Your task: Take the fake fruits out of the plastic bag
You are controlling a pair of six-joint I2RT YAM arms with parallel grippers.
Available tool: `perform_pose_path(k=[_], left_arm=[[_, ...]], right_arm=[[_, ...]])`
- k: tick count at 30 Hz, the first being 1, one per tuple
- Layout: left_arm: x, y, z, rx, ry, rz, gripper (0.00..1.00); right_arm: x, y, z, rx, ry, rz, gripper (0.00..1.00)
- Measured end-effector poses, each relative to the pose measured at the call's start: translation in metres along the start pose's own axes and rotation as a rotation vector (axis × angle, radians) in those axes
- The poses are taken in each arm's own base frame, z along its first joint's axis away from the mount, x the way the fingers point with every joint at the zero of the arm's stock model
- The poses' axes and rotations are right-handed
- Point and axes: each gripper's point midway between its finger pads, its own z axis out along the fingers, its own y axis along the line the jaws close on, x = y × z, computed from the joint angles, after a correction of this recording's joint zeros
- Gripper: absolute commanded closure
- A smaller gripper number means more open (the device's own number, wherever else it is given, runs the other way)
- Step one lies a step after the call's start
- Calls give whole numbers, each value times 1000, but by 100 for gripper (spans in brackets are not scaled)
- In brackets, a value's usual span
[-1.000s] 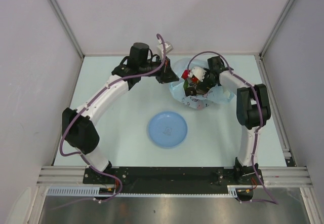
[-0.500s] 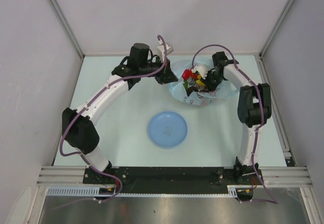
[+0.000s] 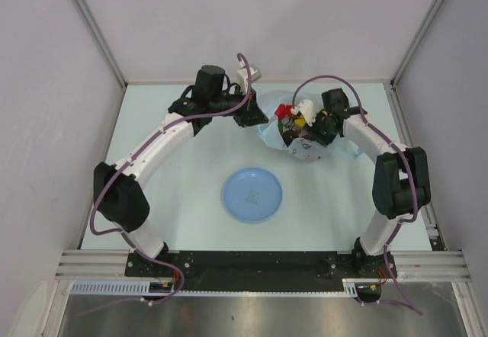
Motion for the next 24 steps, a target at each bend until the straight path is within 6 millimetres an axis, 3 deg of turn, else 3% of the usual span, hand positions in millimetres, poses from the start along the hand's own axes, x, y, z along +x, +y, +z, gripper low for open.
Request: perform_pose_path(k=[3,5,8,10,14,17,21,24], left_arm=[[2,0,1,3,3,-8,91],[4,0,1,2,6,-12,90],[5,0,1,3,8,-13,90],[4,0,1,3,6,-12,90],[3,0,1,6,2,-17,90],[2,-2,1,14,-2,-26,90],[1,-5,2,27,-6,-32,90],[1,-6,1,30,-6,-36,90]], right_arm=[[57,7,20,4,130,100,78],[85,18,22,-14,195,138,80],[110,31,14,-50,257,162,78],[112,31,3,-51,256,158,72],[97,17,-30,-4,161,143,65],[68,13,-50,43,65,90,65],[13,33,-48,41,-59,-5,67],[-13,50,-38,27,-105,-24,70]])
